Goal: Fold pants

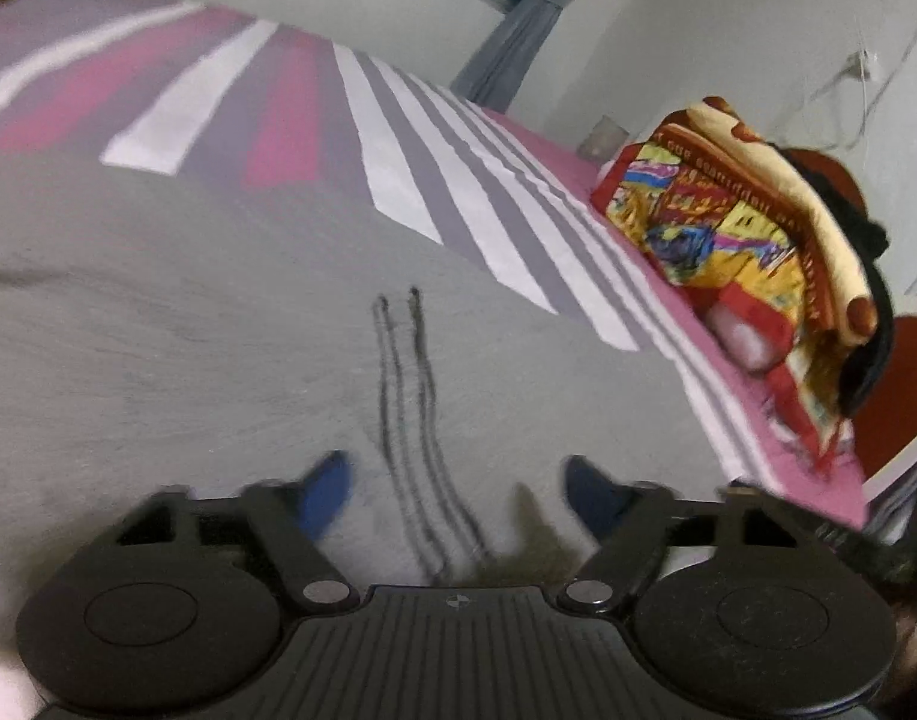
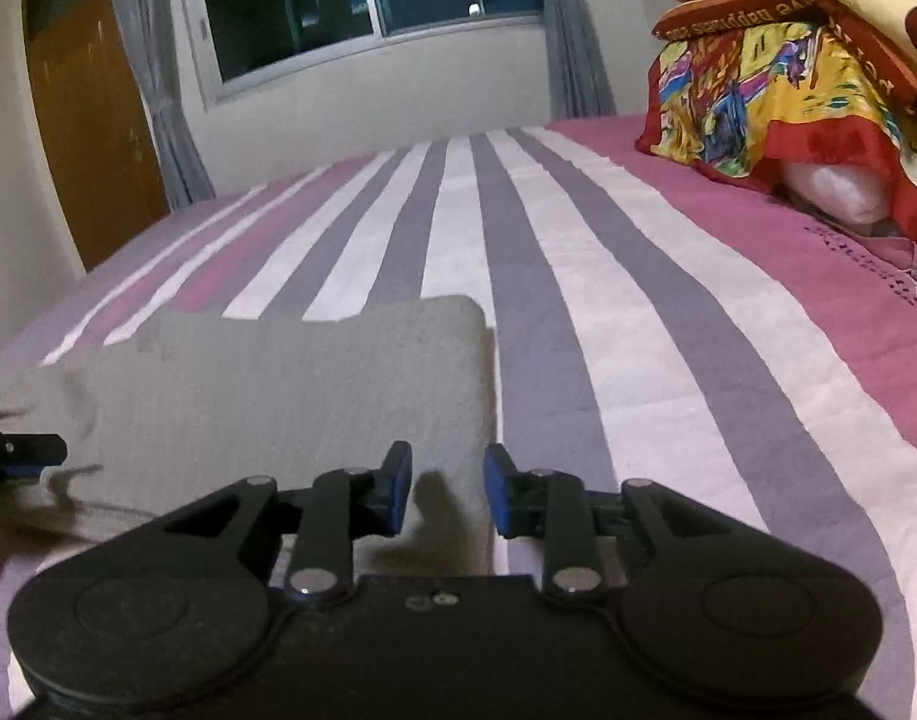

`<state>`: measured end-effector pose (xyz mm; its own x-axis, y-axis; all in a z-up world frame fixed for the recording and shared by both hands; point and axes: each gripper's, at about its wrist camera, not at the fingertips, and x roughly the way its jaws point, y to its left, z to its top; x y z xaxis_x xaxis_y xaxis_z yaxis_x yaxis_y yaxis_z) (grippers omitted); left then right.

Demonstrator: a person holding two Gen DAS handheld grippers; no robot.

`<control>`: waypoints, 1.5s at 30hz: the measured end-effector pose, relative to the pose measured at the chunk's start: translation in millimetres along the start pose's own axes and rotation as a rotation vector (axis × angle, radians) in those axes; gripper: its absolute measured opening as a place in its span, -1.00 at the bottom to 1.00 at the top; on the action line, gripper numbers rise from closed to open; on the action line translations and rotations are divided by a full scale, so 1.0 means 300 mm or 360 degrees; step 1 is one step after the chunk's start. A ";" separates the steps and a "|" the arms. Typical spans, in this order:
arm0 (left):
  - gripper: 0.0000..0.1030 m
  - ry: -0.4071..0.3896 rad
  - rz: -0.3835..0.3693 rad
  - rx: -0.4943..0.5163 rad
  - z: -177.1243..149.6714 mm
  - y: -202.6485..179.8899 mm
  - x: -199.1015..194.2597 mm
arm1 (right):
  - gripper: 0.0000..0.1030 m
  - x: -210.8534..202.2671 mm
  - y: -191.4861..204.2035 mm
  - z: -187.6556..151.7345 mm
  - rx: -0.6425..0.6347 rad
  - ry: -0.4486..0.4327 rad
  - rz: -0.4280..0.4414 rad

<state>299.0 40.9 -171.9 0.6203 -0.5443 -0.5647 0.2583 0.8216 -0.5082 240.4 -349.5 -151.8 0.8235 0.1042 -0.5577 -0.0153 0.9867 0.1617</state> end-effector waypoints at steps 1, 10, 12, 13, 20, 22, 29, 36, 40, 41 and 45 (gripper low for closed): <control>0.11 0.0036 -0.0007 -0.0020 0.003 -0.004 0.031 | -0.46 0.007 0.001 -0.003 0.0003 0.0013 -0.0002; -0.78 0.0015 -0.0091 -0.0061 -0.042 -0.035 0.073 | -0.53 0.026 -0.019 -0.007 0.0049 0.0002 0.0016; -0.79 -0.0011 -0.0092 -0.0056 -0.068 -0.029 0.046 | -0.66 0.000 -0.020 -0.002 0.0031 -0.0056 0.0040; -0.78 0.0012 -0.0077 -0.0080 -0.084 -0.011 0.049 | -0.76 0.015 -0.011 -0.002 -0.0016 0.0016 -0.0004; -0.18 -0.0093 0.0002 0.0009 -0.016 -0.032 0.038 | -0.69 0.058 -0.022 0.013 -0.0039 0.0088 -0.0001; 0.00 -0.0081 0.0063 0.0032 0.035 -0.028 0.064 | -0.57 0.084 -0.028 0.043 -0.0033 0.0069 -0.0005; 0.00 -0.0012 0.0229 0.0063 0.169 -0.017 0.214 | -0.49 0.312 -0.060 0.191 0.0058 0.0116 0.0001; 0.01 -0.0001 0.0342 0.0272 0.087 -0.104 0.172 | -0.29 0.270 -0.047 0.118 0.0022 0.0171 -0.0009; 0.15 -0.0006 0.0391 0.0351 0.031 -0.144 0.119 | -0.09 0.179 -0.047 0.048 0.0001 0.0187 0.0014; 0.17 -0.0004 0.0401 0.0373 0.018 -0.157 0.109 | -0.08 0.164 -0.048 0.038 0.0011 0.0200 0.0018; 0.19 -0.0002 0.0399 0.0394 -0.018 -0.174 0.068 | 0.00 0.110 -0.028 0.021 -0.0029 0.0236 0.0002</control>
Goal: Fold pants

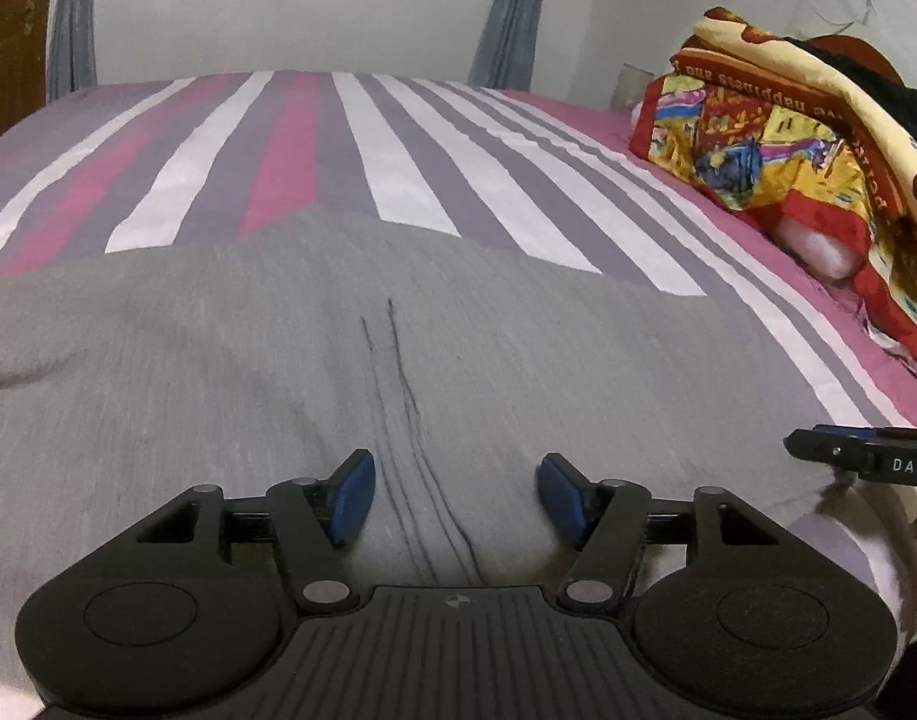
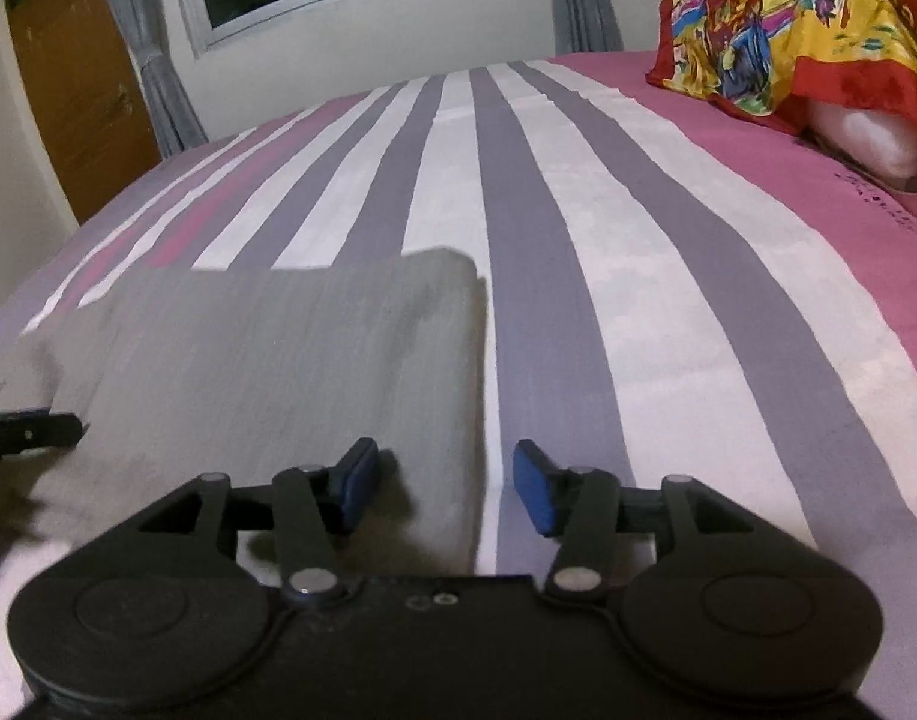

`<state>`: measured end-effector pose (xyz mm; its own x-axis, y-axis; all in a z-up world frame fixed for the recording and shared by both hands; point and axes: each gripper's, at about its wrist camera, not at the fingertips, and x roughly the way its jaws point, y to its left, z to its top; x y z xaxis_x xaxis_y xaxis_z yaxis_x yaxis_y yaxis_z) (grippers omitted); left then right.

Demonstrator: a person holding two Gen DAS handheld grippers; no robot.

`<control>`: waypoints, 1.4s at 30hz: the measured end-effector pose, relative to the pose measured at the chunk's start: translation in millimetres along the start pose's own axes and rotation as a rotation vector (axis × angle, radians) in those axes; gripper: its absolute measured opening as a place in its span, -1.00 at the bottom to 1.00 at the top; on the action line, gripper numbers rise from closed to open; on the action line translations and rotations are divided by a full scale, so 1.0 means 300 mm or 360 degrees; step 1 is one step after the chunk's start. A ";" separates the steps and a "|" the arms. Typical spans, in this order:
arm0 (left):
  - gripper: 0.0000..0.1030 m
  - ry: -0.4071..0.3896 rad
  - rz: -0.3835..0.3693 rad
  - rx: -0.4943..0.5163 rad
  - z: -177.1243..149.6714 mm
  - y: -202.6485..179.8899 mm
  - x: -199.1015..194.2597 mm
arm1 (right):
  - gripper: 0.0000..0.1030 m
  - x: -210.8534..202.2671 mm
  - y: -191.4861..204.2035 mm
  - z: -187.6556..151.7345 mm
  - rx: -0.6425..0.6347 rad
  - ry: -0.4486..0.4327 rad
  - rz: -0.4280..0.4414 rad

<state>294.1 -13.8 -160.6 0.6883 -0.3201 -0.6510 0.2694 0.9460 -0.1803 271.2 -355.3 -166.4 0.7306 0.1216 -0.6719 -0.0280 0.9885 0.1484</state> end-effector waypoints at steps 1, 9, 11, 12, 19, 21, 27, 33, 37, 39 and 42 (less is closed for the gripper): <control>0.19 -0.0002 -0.0004 -0.0007 -0.009 0.001 -0.010 | 0.02 -0.007 0.000 -0.003 -0.0002 0.0008 -0.0001; 0.20 -0.0107 -0.0062 -0.0072 -0.061 -0.003 -0.116 | 0.06 -0.117 0.010 -0.023 0.0022 -0.0142 -0.0034; 0.25 -0.0049 -0.0023 -0.0042 -0.088 -0.004 -0.095 | 0.08 -0.131 0.010 -0.028 0.0031 -0.0167 -0.0011; 0.27 -0.0038 -0.0027 -0.0040 -0.100 -0.001 -0.084 | 0.11 -0.110 0.014 -0.027 0.0024 -0.0096 -0.0039; 0.31 -0.0083 -0.0020 -0.0062 -0.118 0.026 -0.130 | 0.30 -0.104 0.031 -0.039 0.0028 -0.0085 -0.0040; 0.31 -0.0055 -0.0034 -0.0028 -0.132 0.048 -0.126 | 0.33 -0.087 0.026 -0.039 0.0044 -0.0008 -0.0066; 0.32 -0.0408 0.0006 -0.0296 -0.176 0.251 -0.375 | 0.45 -0.153 -0.020 -0.051 0.0160 -0.0196 0.0023; 0.33 -0.0415 0.0340 -0.0668 -0.290 0.583 -0.475 | 0.46 -0.174 -0.108 -0.057 0.0397 -0.0223 0.0105; 0.35 -0.0376 0.0174 -0.1028 -0.368 0.779 -0.411 | 0.45 -0.158 -0.095 -0.051 0.0376 -0.0191 0.0085; 0.37 -0.0468 0.0008 -0.1197 -0.401 0.864 -0.368 | 0.45 -0.158 -0.077 -0.056 0.0361 -0.0181 0.0074; 0.37 -0.0594 -0.0237 -0.1403 -0.418 0.979 -0.304 | 0.45 -0.158 -0.088 -0.057 0.0383 -0.0180 0.0060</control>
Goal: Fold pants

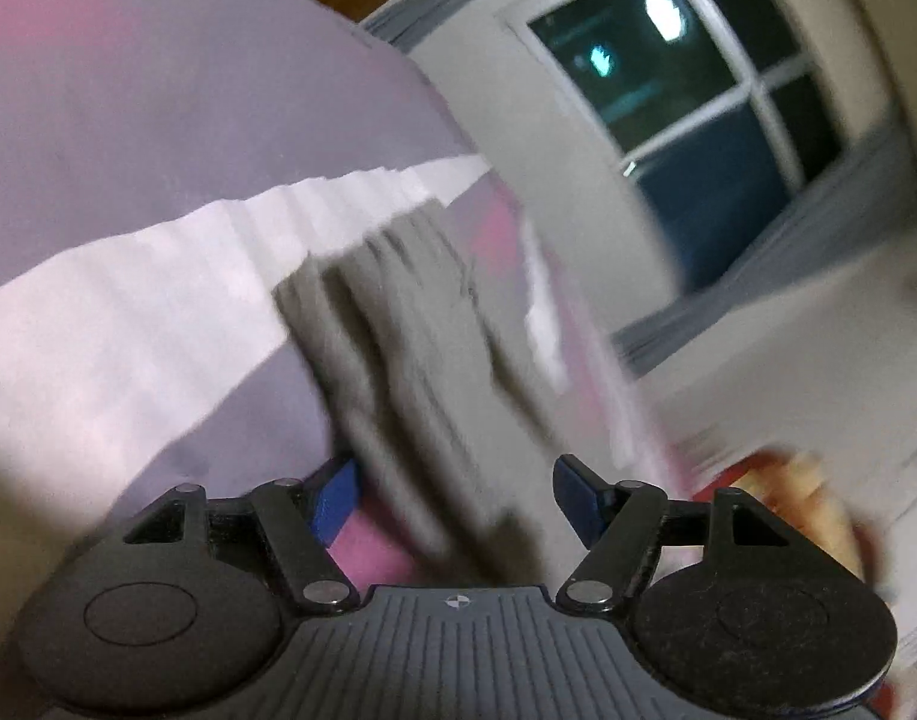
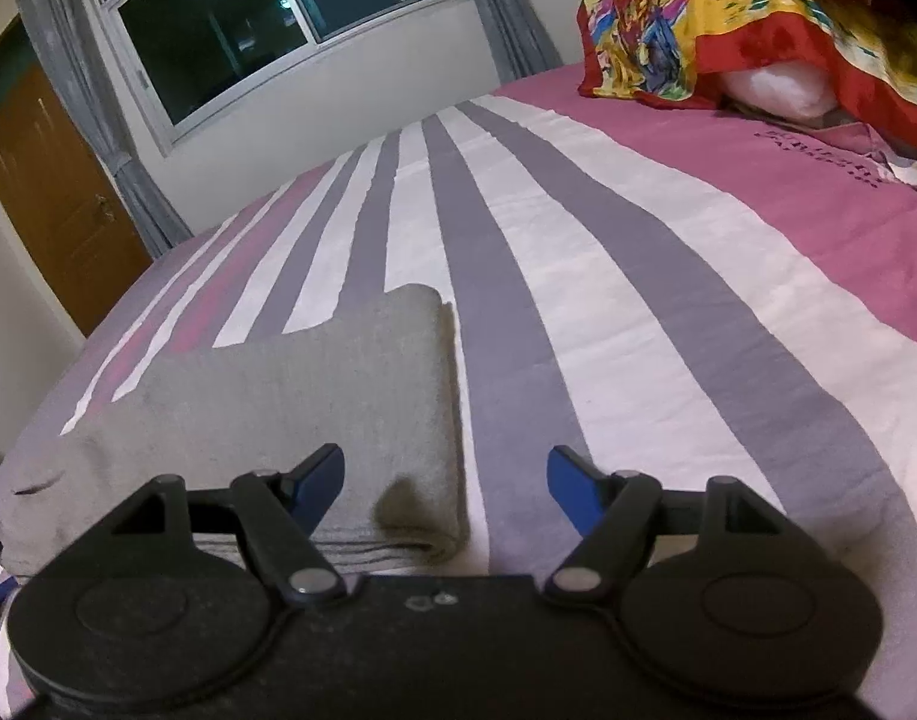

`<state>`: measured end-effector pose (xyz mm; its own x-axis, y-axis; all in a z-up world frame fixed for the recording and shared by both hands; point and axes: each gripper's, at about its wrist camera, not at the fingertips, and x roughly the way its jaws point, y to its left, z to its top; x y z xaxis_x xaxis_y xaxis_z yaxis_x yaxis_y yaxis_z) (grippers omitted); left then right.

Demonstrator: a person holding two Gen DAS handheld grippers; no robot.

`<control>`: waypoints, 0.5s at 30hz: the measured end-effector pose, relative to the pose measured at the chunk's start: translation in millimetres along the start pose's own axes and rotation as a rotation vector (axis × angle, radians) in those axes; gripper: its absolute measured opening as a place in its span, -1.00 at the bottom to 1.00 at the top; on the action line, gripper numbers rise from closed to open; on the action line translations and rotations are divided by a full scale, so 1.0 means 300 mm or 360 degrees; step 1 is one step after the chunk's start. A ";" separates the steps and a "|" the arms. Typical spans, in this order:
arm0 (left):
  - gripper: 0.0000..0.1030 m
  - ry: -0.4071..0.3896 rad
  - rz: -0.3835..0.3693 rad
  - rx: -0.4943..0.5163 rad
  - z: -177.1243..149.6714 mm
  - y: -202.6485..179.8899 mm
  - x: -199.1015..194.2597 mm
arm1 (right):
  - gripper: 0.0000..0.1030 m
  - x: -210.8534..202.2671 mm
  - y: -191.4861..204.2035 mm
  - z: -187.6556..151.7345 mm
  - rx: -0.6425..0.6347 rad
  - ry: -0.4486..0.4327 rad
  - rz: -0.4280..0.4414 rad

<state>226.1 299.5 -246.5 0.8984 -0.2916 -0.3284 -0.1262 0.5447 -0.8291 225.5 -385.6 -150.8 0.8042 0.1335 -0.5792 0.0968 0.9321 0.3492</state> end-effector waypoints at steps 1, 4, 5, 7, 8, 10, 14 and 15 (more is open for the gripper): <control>0.37 -0.0008 -0.0072 -0.0088 0.020 0.032 0.023 | 0.45 -0.001 -0.007 0.003 0.0021 -0.0003 -0.0003; 0.37 0.0001 -0.0239 -0.0269 0.062 0.092 0.096 | 0.45 0.009 -0.027 0.005 0.0080 0.0005 -0.0029; 0.37 0.0016 -0.0251 -0.0277 0.069 0.094 0.116 | 0.45 0.014 -0.027 0.004 0.0089 0.0013 -0.0042; 0.21 0.0060 -0.0203 -0.0217 0.066 0.069 0.144 | 0.44 0.021 -0.025 0.005 0.0087 0.0017 -0.0058; -0.61 0.0065 -0.0131 -0.0242 0.064 0.046 0.143 | 0.44 0.024 -0.022 0.005 0.0080 0.0019 -0.0062; -0.61 -0.0017 -0.0381 -0.0198 0.048 -0.002 0.101 | 0.42 0.027 -0.021 0.005 0.0075 0.0023 -0.0066; -0.61 0.0057 -0.0025 -0.0102 0.034 0.045 0.135 | 0.40 0.020 -0.039 0.008 0.0114 0.0006 -0.0058; -0.61 0.0071 -0.0009 -0.0113 0.030 0.058 0.146 | 0.39 0.020 -0.042 0.008 0.0129 0.0008 -0.0065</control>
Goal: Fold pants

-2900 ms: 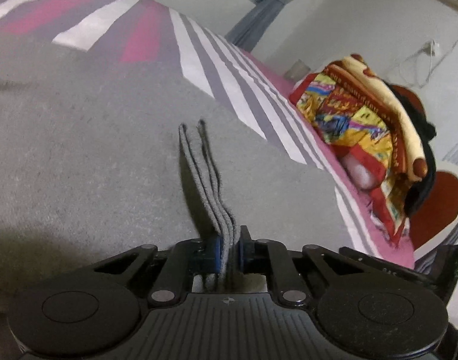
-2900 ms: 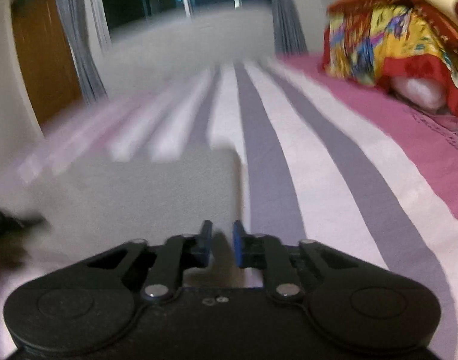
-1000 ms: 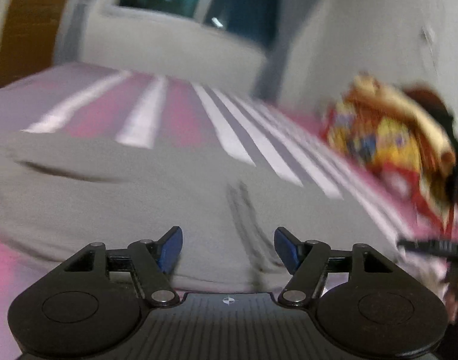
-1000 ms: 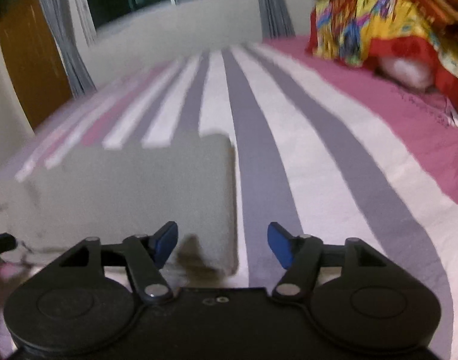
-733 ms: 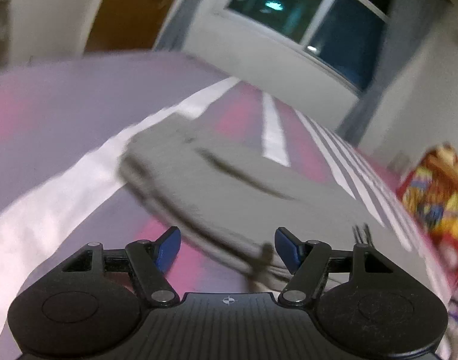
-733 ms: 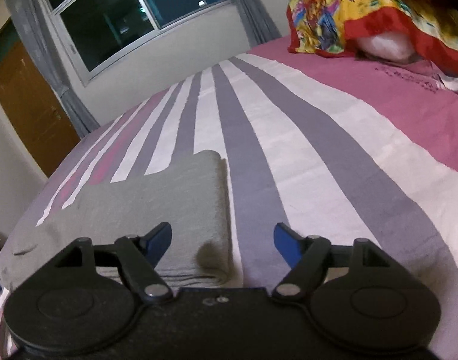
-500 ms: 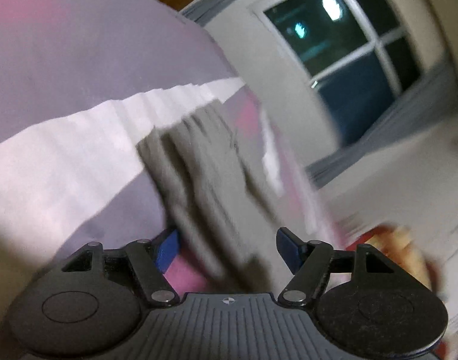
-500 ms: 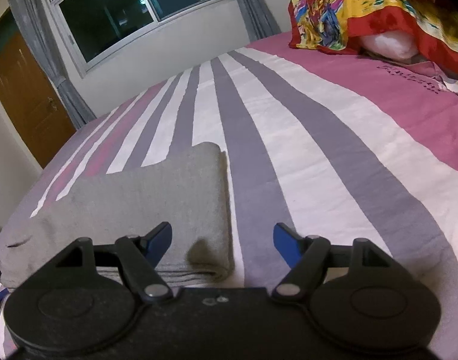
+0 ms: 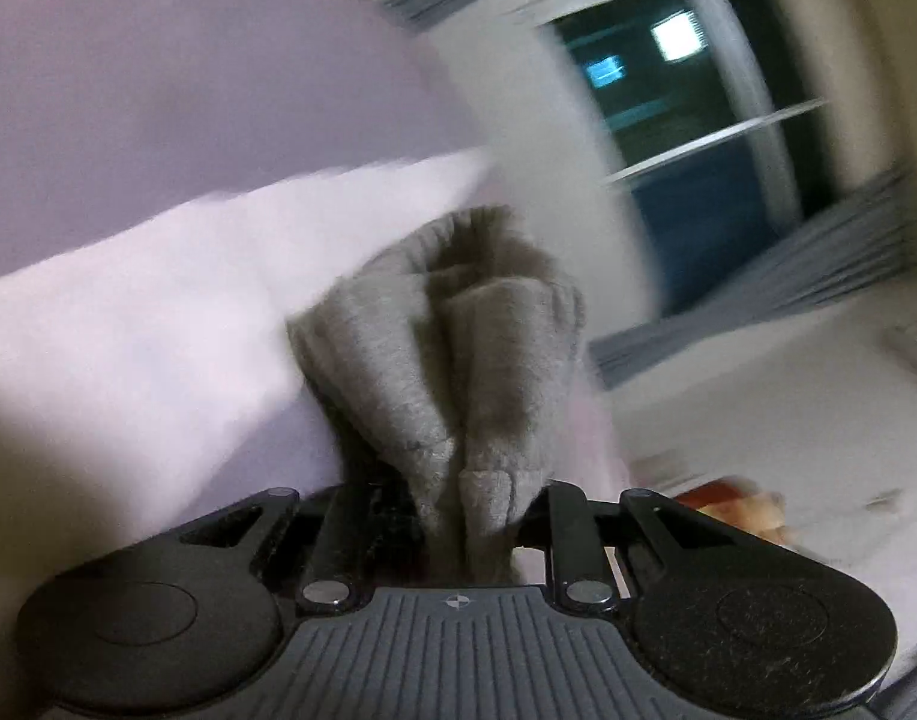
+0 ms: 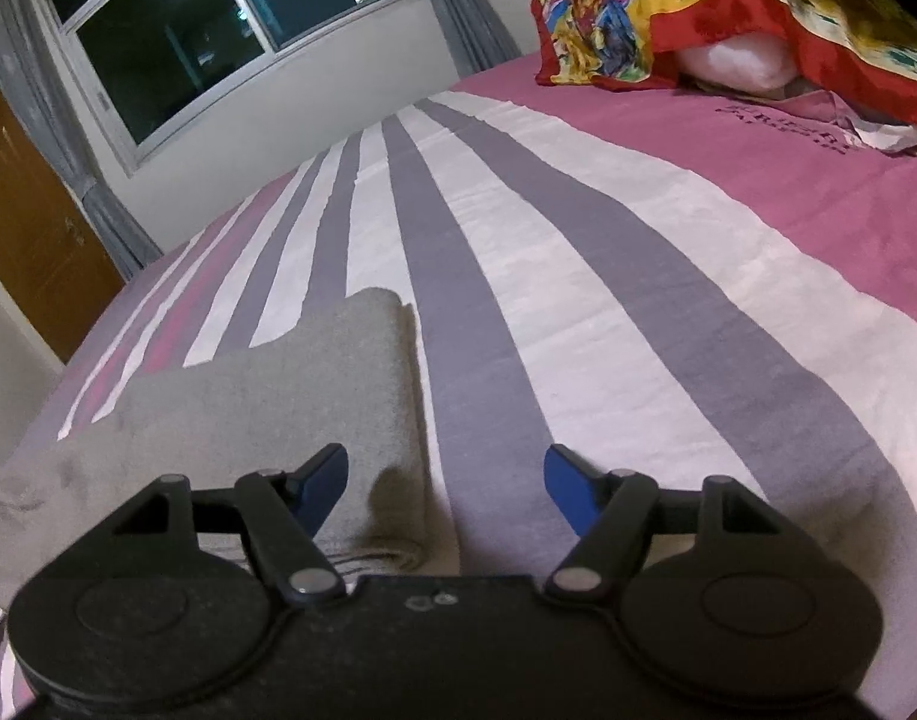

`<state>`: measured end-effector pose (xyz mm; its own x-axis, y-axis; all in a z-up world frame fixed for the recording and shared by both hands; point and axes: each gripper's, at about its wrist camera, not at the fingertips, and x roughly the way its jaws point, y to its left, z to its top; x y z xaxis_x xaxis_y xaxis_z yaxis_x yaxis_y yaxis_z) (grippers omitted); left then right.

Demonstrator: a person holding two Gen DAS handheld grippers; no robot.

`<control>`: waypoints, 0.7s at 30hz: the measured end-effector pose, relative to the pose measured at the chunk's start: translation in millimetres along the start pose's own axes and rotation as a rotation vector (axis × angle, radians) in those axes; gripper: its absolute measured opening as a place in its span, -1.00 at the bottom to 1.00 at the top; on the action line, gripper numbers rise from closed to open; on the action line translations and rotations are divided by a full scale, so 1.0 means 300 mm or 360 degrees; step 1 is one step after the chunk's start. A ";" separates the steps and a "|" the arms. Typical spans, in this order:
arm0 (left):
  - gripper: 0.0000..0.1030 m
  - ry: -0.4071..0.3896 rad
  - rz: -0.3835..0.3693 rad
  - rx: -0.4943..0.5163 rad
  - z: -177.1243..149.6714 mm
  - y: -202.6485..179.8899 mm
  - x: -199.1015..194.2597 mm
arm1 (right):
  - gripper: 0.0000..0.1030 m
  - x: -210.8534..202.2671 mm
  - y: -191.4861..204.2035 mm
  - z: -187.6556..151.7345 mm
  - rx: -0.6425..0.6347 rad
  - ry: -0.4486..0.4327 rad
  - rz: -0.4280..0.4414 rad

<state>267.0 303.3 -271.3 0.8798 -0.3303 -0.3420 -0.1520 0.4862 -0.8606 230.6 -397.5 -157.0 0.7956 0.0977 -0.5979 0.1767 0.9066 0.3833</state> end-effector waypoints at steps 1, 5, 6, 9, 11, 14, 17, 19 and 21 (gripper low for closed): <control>-0.61 0.0001 0.0008 0.0008 0.002 -0.011 0.006 | 0.37 0.000 -0.005 0.001 0.0015 0.0002 -0.0004; -0.61 -0.0002 0.0068 0.0105 0.010 -0.086 0.001 | 0.37 -0.028 -0.028 -0.001 0.0076 -0.0054 0.0014; -0.61 -0.0021 0.0042 0.0156 0.011 -0.121 -0.011 | 0.37 -0.036 -0.036 0.000 0.0102 -0.0072 0.0017; -0.62 -0.0049 -0.0006 0.0308 0.025 -0.249 -0.031 | 0.37 -0.073 -0.050 -0.001 0.0132 -0.0160 -0.0087; -0.62 -0.0057 -0.0041 0.0435 0.016 -0.371 -0.023 | 0.54 -0.091 -0.036 -0.001 0.0099 -0.0225 -0.0387; -0.62 -0.0033 -0.0078 0.0633 -0.007 -0.549 -0.008 | 0.67 -0.090 -0.048 0.012 0.0086 -0.0263 -0.0514; -0.62 0.0012 -0.0124 0.0815 -0.060 -0.710 0.026 | 1.00 -0.037 -0.076 0.037 -0.0025 -0.0187 -0.0641; -0.62 0.0050 -0.0153 0.0953 -0.116 -0.823 0.058 | 1.00 0.024 -0.117 0.047 -0.0046 -0.0009 -0.0698; -0.62 0.0106 -0.0187 0.1070 -0.167 -0.919 0.101 | 1.00 0.033 -0.113 0.045 -0.0143 0.0016 -0.0703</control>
<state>313.1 118.8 -63.5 0.8404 -0.4501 -0.3018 0.2742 0.8335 -0.4796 240.3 -432.9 -166.5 0.6493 -0.3033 -0.6974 0.4471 0.8941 0.0274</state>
